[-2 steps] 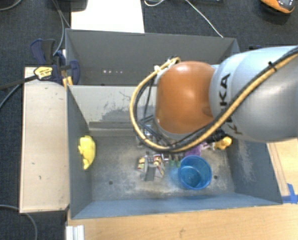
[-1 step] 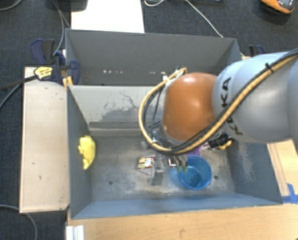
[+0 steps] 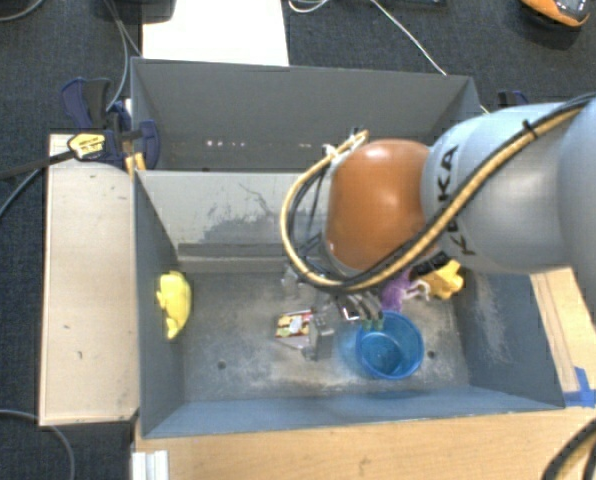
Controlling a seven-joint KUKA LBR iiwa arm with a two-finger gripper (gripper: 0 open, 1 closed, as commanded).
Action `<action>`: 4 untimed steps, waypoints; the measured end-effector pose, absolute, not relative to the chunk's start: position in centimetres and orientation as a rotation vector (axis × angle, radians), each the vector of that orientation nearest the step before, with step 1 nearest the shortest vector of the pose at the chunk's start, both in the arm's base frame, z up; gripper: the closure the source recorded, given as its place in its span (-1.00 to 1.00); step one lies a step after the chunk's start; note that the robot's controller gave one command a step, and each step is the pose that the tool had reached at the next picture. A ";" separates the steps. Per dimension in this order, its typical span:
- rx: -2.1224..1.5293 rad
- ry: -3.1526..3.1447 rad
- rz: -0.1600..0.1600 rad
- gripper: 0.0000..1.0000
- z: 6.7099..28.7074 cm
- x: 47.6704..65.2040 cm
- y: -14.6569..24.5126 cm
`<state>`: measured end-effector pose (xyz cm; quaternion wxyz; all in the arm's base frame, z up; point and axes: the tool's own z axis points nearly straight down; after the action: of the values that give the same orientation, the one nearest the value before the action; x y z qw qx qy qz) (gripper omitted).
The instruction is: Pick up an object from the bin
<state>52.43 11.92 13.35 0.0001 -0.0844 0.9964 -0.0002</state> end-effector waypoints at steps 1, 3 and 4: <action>-0.402 3.107 0.003 -1.00 12.5 53.1 11.7; -0.120 3.134 0.004 -1.00 10.1 53.4 9.7; -0.047 3.149 0.004 1.00 7.7 53.4 9.4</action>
Offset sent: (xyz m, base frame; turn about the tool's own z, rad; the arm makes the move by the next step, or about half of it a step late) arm 0.0071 -0.0339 -0.0215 0.1015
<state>53.37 9.39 7.68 -0.0037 -0.0150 0.9999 0.0013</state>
